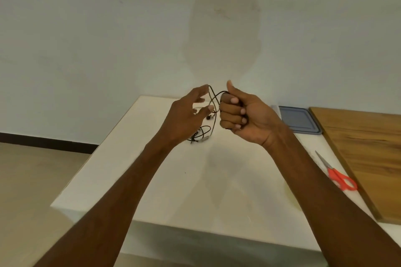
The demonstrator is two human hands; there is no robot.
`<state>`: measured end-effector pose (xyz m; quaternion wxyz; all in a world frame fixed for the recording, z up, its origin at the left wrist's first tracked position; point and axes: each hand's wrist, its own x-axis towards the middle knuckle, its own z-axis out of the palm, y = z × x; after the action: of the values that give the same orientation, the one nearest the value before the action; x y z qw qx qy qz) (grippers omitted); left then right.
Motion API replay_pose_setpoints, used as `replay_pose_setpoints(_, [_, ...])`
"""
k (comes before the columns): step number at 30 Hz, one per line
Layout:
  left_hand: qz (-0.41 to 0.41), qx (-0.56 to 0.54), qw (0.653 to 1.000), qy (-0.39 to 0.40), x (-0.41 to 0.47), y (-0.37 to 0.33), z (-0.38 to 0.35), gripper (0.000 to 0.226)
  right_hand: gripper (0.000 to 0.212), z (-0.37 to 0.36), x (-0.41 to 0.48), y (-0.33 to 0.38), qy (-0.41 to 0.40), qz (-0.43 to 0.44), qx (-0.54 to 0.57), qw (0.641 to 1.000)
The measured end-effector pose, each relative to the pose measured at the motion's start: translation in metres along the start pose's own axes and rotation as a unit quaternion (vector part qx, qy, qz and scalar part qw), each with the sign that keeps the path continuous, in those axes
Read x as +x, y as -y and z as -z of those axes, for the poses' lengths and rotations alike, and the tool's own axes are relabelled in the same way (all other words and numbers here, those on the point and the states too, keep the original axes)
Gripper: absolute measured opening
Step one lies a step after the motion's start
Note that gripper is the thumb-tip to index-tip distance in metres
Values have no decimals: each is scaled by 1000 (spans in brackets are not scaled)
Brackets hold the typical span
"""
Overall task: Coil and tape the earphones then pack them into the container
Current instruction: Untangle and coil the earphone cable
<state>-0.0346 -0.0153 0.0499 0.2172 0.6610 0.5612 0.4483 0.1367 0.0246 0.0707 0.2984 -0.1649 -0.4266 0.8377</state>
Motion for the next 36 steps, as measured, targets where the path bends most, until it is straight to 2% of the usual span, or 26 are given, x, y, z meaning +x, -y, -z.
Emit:
replay_pose_setpoints(3, [-36,23,999,-24,0,-5,-7,57,48,-8,1,-3,31,-20,0,999])
replay_pose_setpoints(6, [-65,44,995,-64,1,-9,-11,42,48,-11,-1,0,38,-25,7,999])
replay_pose_setpoints(9, [-38,24,993,-106,3,-9,-10,24,47,-5,-5,6,20,-13,38,999])
replay_pose_setpoints(11, [12,-27,992,-123,4,-9,-6,26,46,0,-6,9,2,-1,58,998])
replay_pose_setpoints(14, [80,-123,988,-50,7,-5,3,39,46,7,-6,10,-41,23,88,995])
replay_pose_setpoints(16, [90,-169,981,-15,9,-1,11,39,45,13,-7,11,-76,40,107,991])
replay_pose_setpoints(18, [80,-102,992,1,9,3,19,35,44,18,-8,12,-98,51,120,987])
replay_pose_setpoints(19, [68,11,997,23,9,9,23,30,44,19,-9,13,-102,55,124,986])
replay_pose_setpoints(20, [54,133,988,63,7,12,27,32,44,19,-9,13,-104,57,125,985])
replay_pose_setpoints(21, [45,213,971,97,5,15,28,43,44,18,-9,12,-104,57,121,986])
replay_pose_setpoints(22, [48,219,968,114,5,17,28,53,44,17,-8,11,-102,53,113,987])
replay_pose_setpoints(23, [49,176,977,111,4,15,27,58,44,15,-7,9,-96,46,101,989])
replay_pose_setpoints(25, [34,20,997,61,5,3,24,60,43,8,-5,6,-64,22,72,995])
replay_pose_setpoints(27, [22,-101,993,52,8,-9,15,57,42,-1,-3,2,-13,-2,41,999])
replay_pose_setpoints(29, [22,-162,984,73,7,-15,5,47,39,-9,-1,-3,30,-17,15,999])
replay_pose_setpoints(31, [24,-212,972,97,4,-16,-3,38,37,-15,1,-7,57,-18,11,998])
replay_pose_setpoints(33, [34,-228,968,97,2,-16,-9,46,34,-17,1,-6,56,-8,24,998])
replay_pose_setpoints(36, [59,-153,983,78,2,-14,-17,40,25,-16,-2,-1,16,34,48,998])
